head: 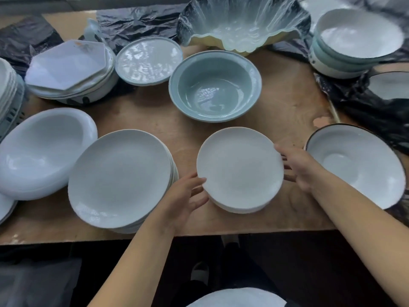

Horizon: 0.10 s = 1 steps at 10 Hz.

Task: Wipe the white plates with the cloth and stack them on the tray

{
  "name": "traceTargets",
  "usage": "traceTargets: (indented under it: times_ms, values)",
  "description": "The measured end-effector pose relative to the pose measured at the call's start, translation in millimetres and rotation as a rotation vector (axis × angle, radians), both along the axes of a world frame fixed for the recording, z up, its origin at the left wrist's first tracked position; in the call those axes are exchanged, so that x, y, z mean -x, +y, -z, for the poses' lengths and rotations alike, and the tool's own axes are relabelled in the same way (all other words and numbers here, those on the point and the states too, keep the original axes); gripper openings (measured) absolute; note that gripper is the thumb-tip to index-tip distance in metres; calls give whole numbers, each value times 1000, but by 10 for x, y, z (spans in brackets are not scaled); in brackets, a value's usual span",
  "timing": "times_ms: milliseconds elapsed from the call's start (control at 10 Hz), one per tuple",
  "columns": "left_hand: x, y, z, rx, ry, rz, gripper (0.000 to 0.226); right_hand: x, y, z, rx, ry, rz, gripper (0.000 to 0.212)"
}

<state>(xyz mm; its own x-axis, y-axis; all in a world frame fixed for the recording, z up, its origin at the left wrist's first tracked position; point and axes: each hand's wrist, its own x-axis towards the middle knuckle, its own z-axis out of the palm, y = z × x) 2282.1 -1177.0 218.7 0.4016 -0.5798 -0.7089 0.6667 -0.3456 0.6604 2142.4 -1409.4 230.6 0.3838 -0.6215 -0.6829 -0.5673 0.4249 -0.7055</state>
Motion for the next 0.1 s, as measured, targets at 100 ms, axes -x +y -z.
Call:
traceTargets:
  times_ms: [100]
  values:
    - [42, 126, 55, 37, -14, 30, 35, 117, 235, 17, 73, -38, 67, 32]
